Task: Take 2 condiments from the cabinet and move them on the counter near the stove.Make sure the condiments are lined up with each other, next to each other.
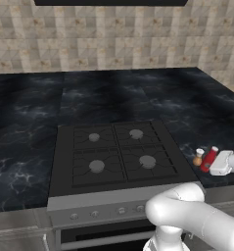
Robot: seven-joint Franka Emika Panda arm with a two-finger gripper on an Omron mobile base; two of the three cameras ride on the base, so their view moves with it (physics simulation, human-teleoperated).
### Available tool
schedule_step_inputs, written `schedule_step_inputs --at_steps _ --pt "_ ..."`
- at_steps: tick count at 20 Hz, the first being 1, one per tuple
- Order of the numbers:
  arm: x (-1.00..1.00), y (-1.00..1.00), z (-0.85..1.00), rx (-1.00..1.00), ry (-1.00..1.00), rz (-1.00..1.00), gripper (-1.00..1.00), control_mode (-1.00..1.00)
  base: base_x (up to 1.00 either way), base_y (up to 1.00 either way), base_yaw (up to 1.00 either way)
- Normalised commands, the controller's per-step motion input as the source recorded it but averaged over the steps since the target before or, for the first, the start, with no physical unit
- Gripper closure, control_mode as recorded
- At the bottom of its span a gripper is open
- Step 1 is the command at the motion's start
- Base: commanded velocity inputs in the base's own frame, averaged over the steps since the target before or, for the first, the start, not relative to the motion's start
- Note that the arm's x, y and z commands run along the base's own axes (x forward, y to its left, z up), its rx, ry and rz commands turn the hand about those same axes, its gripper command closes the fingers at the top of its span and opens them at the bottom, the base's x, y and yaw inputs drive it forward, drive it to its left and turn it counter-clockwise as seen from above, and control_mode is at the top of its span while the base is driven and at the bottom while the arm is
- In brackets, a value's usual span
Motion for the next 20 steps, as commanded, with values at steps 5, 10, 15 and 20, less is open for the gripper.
schedule_step_inputs --at_steps 5,10,15,20 --pt "0.05 0.0 -0.17 0.0 0.0 0.0 1.0 -1.0 0.0 0.0 0.0" --pt "0.07 0.0 -0.14 0.0 0.0 0.0 1.0 -1.0 0.0 0.0 0.0" --pt "0.07 0.0 -0.13 0.0 0.0 0.0 1.0 -1.0 0.0 0.0 0.0" --pt "0.07 0.0 -0.15 0.0 0.0 0.0 1.0 -1.0 0.0 0.0 0.0"
